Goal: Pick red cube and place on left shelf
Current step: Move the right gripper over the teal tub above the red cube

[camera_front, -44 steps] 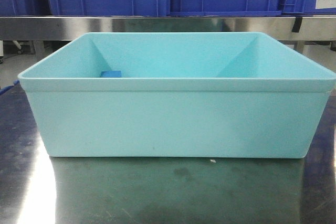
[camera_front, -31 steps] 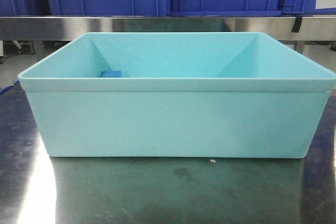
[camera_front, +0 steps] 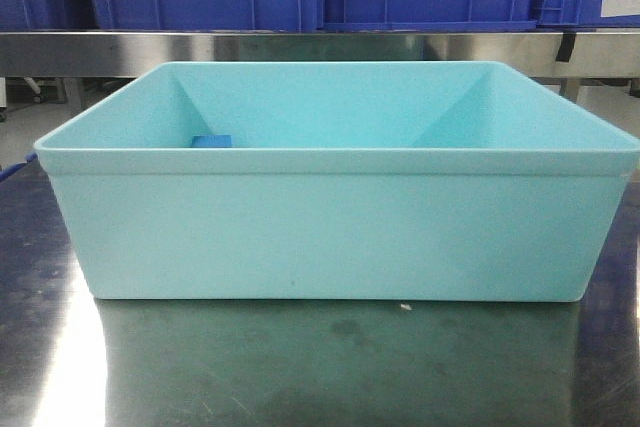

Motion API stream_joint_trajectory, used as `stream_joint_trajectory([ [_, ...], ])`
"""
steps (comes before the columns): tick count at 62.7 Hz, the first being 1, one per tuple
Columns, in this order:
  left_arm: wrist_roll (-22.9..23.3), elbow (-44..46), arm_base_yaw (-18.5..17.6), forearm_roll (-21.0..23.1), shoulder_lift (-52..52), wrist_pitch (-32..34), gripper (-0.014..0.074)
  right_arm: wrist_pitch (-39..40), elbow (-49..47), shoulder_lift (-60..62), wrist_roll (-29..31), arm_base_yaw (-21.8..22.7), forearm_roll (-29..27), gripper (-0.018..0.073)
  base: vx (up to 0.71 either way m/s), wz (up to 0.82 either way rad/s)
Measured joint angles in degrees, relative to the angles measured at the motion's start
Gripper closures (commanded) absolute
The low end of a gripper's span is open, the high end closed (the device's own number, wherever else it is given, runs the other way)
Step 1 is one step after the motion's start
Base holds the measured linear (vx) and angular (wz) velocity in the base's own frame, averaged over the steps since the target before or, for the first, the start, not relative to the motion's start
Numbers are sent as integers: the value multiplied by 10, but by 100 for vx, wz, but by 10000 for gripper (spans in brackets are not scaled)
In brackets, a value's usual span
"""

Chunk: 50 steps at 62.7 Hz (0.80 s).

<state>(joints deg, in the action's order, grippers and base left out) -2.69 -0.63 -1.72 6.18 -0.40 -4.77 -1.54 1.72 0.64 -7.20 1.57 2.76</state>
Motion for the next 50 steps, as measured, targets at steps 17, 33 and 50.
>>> stream_joint_trajectory([
  [17,0,0,0,0,0,0,495,15,0,0,0,0,0,503,0,0],
  [33,0,0,0,0,0,0,495,-29,-117,-8,0,0,0,503,2,10],
  [50,0,0,0,0,0,0,495,-216,-418,-196,0,-51,0,501,0,0],
])
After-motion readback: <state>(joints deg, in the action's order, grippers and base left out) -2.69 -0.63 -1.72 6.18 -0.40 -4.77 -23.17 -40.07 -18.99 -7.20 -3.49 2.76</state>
